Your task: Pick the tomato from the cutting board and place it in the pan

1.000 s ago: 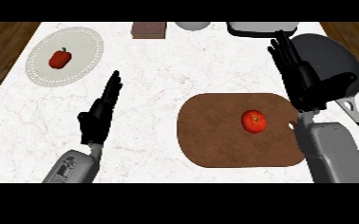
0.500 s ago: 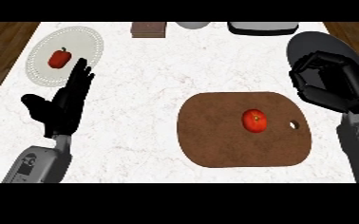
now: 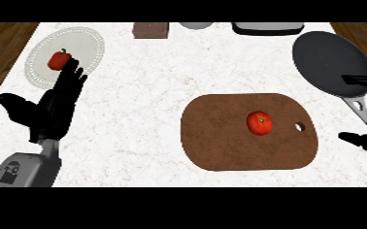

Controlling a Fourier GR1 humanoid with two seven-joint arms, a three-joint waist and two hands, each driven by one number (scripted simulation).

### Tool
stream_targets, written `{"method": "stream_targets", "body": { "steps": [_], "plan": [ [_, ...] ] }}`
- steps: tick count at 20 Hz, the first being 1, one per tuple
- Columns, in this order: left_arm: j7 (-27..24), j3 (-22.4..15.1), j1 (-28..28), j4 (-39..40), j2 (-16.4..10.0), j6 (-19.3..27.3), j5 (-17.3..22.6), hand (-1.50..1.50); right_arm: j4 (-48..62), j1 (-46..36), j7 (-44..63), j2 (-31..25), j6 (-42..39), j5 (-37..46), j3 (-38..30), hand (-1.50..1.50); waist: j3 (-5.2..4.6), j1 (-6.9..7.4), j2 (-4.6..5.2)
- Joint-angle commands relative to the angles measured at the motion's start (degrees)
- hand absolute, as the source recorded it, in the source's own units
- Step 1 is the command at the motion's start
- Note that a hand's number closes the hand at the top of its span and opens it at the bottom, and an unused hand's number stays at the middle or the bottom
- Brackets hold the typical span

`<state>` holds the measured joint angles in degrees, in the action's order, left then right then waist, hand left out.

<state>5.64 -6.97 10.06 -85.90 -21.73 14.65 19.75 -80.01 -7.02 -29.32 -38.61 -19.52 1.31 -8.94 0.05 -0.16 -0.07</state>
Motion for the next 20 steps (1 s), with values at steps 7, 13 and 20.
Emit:
{"method": "stream_targets", "body": {
  "steps": [7, 13, 20],
  "plan": [
    [5.4, 0.24, 5.22, -0.5, 0.26, 0.31, -1.9, 0.0, 0.94, -13.42, 5.58, -5.24, -2.66, 13.67, 8.3, -1.5, -0.08, 1.0, 0.43],
    [2.46, 2.0, 0.41, -2.07, 0.22, -2.11, -0.64, 0.0, -7.65, -17.29, 20.35, -2.84, -5.02, 21.54, 17.09, -1.5, -0.15, 0.9, 0.1],
    [4.77, 1.8, 0.23, -3.77, 0.28, -2.39, -0.82, 0.0, -4.09, -21.96, 24.66, -5.73, -20.03, 25.87, 25.47, -1.5, -0.13, 1.41, 0.17]
  ]
}}
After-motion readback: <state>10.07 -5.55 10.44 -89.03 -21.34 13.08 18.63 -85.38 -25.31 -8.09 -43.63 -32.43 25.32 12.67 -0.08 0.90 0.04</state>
